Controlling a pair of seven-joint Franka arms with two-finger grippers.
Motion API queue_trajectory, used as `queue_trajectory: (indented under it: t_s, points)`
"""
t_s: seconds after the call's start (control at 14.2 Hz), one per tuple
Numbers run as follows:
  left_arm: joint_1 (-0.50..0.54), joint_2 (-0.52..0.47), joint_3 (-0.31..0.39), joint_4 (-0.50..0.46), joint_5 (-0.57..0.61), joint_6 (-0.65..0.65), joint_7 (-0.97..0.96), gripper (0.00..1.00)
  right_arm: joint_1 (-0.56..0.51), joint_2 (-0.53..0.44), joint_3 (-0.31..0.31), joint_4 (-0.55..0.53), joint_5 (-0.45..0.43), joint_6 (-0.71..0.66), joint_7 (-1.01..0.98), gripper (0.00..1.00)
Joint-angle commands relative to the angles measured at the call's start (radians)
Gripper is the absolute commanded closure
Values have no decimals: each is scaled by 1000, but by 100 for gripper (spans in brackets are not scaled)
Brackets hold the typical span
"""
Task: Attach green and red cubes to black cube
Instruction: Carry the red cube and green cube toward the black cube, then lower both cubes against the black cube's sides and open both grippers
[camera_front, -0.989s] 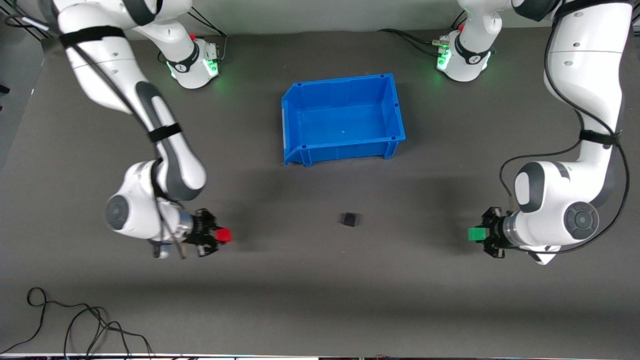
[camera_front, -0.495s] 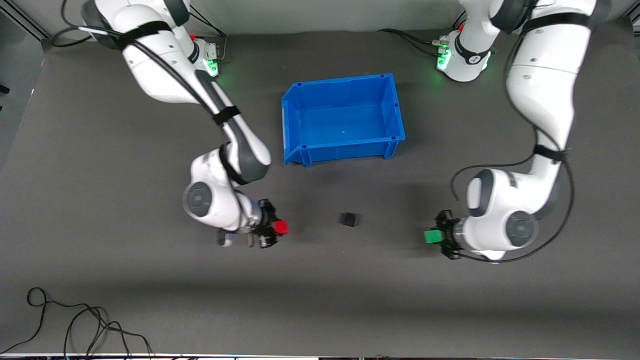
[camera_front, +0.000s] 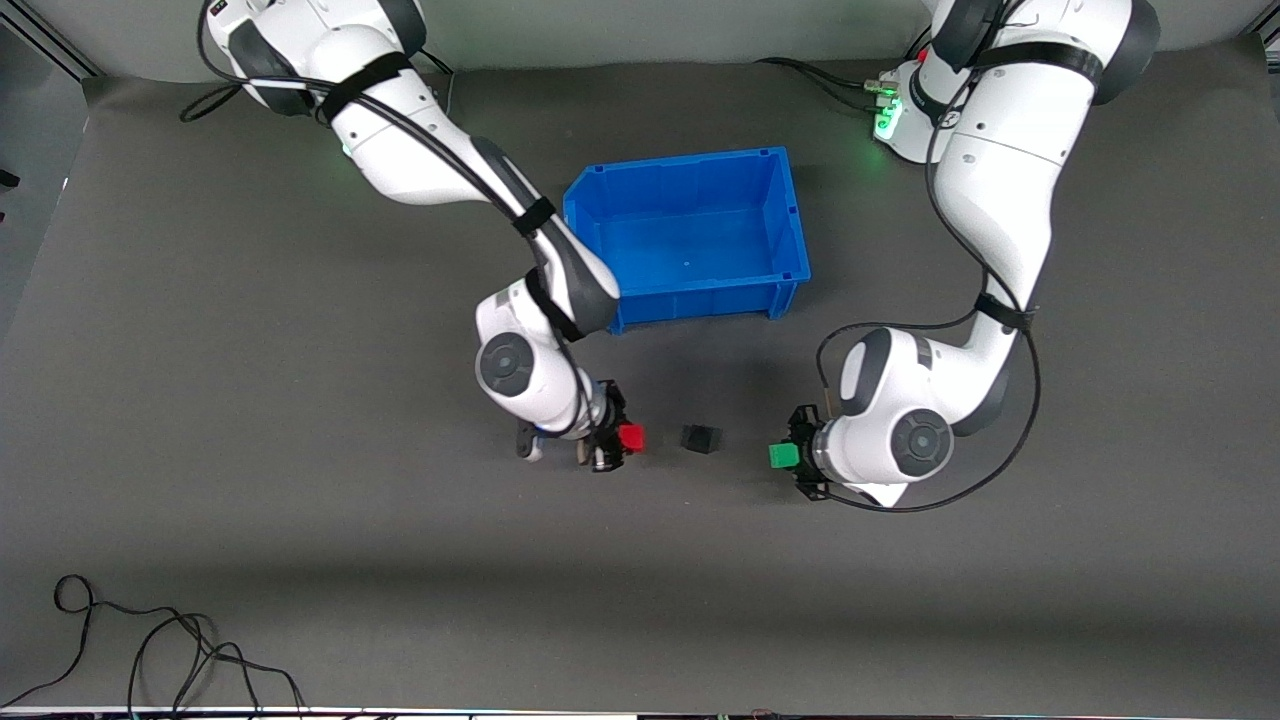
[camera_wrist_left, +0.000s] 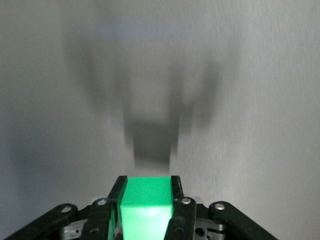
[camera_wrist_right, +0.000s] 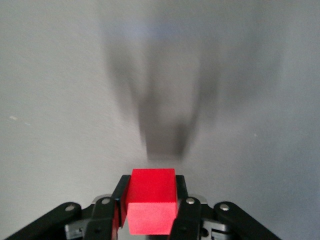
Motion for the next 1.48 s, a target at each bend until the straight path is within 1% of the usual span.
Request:
queue_trajectory:
  t_s: [0.0, 0.21, 0.71, 1.41]
  points:
    - [-58, 28, 17, 20, 6, 69, 4, 100, 42, 36, -13, 36, 17, 36, 66, 84]
    - [-100, 50, 17, 13, 11, 158, -4, 100, 62, 54, -13, 44, 17, 72, 103, 84]
    - [-123, 53, 19, -8, 15, 150, 3, 100, 77, 110, -13, 125, 15, 77, 182, 84]
    - [-144, 47, 17, -13, 17, 137, 4, 100, 77, 137, -13, 151, 15, 97, 190, 84]
